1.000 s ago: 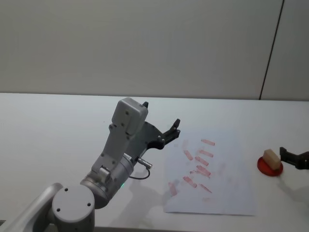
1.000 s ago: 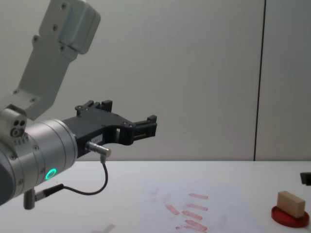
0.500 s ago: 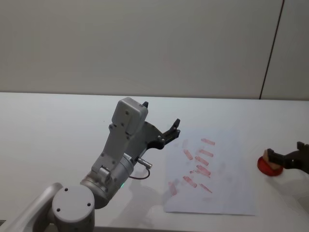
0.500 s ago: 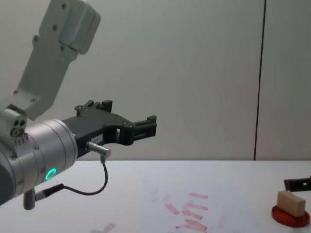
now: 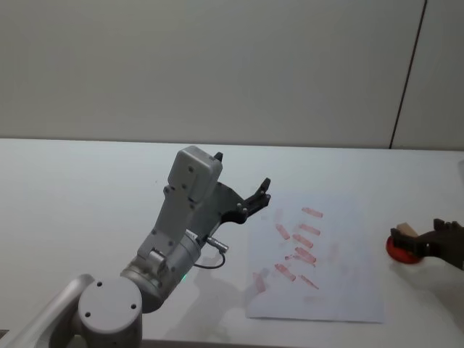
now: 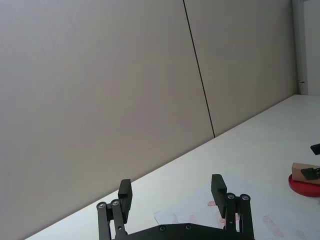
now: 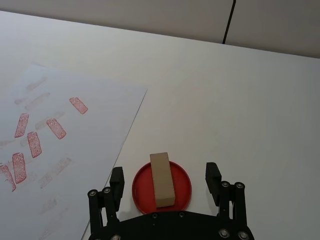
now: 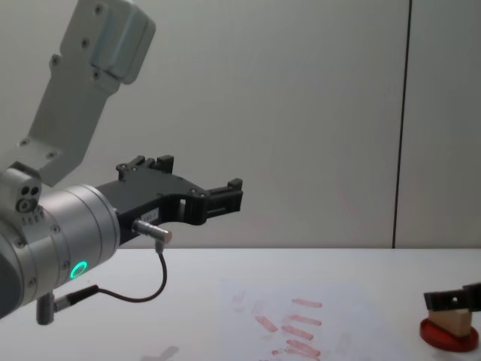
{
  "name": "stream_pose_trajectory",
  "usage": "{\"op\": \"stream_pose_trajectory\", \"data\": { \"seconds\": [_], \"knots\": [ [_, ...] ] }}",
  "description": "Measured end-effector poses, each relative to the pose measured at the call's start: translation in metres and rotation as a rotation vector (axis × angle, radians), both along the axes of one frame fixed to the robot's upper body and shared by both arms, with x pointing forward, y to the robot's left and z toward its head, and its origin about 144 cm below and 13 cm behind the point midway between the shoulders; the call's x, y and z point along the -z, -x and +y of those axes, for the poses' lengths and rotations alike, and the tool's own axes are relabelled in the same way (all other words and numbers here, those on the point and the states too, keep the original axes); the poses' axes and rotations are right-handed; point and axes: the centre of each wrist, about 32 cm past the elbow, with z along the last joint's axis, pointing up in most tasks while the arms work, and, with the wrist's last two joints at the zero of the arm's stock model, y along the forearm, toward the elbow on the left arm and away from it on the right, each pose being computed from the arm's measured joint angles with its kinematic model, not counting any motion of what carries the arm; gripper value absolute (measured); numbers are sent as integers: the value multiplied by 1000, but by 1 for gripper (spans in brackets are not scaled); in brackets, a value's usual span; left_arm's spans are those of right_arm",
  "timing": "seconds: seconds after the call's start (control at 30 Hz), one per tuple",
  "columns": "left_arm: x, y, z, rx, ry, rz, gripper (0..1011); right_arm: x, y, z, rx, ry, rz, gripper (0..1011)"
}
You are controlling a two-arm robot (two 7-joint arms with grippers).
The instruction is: Use the one hand to pick up the stamp and affix it onto the A4 paper.
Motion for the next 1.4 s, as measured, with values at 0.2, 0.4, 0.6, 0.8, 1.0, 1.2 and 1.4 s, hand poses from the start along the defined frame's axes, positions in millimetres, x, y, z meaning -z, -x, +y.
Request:
{"op": "stream_pose_trajectory", "data": {
  "seconds": [0.2, 0.4, 0.6, 0.8, 1.0, 1.2, 1.4],
  "knots": [
    [0, 0, 0, 0, 0, 0, 1002, 3, -3, 2, -2, -3, 11, 1001],
    [0, 0, 0, 0, 0, 0, 1002, 5, -6, 5, -6, -4, 18, 1001],
    [0, 0, 0, 0, 0, 0, 1002, 5, -8, 6, -8, -7, 23, 1001],
    [0, 0, 0, 0, 0, 0, 1002, 6, -9, 8, -9, -8, 28, 1001],
    [0, 0, 0, 0, 0, 0, 1002, 6, -9, 8, -9, -9, 31, 1001],
    [0, 0, 0, 0, 0, 0, 1002, 6, -10, 9, -9, -9, 32, 1001],
    [0, 0, 0, 0, 0, 0, 1002, 8, -10, 8, -7, -7, 37, 1001]
  ]
}}
